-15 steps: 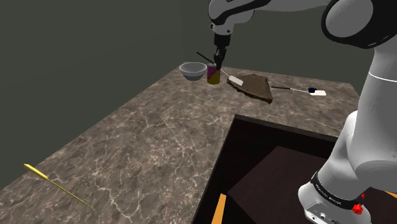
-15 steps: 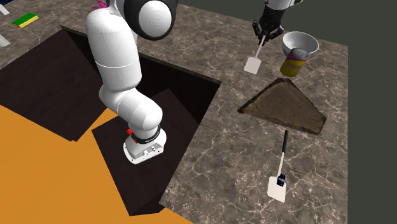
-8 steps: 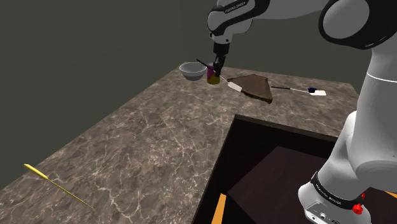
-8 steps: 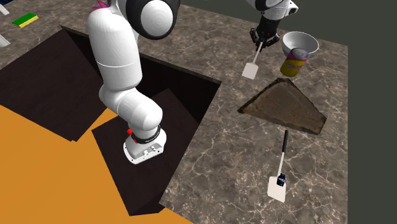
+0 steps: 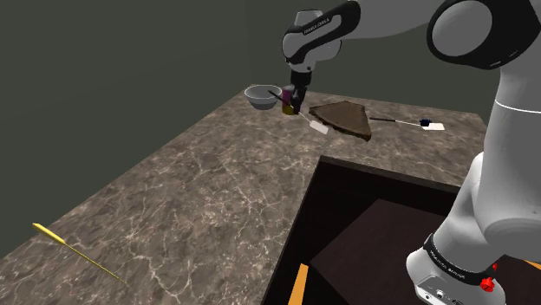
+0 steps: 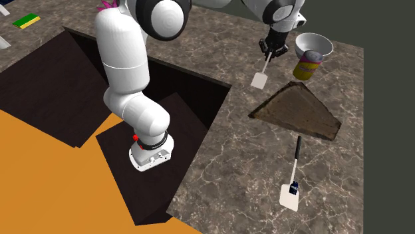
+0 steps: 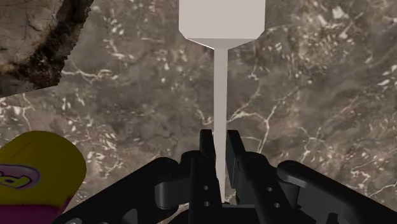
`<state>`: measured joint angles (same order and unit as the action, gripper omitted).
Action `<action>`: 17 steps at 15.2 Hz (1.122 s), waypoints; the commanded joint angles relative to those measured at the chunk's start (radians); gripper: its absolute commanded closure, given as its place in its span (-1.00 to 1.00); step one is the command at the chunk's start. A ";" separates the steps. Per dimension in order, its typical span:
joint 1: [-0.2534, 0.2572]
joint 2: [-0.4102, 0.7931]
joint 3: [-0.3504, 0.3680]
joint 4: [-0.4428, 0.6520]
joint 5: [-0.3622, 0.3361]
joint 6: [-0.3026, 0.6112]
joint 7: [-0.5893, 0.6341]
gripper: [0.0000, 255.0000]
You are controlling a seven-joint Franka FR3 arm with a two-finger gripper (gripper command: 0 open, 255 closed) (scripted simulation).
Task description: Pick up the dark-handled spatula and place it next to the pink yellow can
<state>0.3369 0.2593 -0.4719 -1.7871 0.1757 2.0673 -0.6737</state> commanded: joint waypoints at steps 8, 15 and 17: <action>-0.006 0.046 0.011 -0.063 0.032 0.103 -0.023 1.00; -0.013 0.081 0.021 -0.092 0.056 0.163 -0.041 1.00; -0.013 0.081 0.021 -0.092 0.056 0.163 -0.041 1.00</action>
<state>0.3241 0.3398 -0.4511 -1.8790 0.2315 2.2299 -0.7141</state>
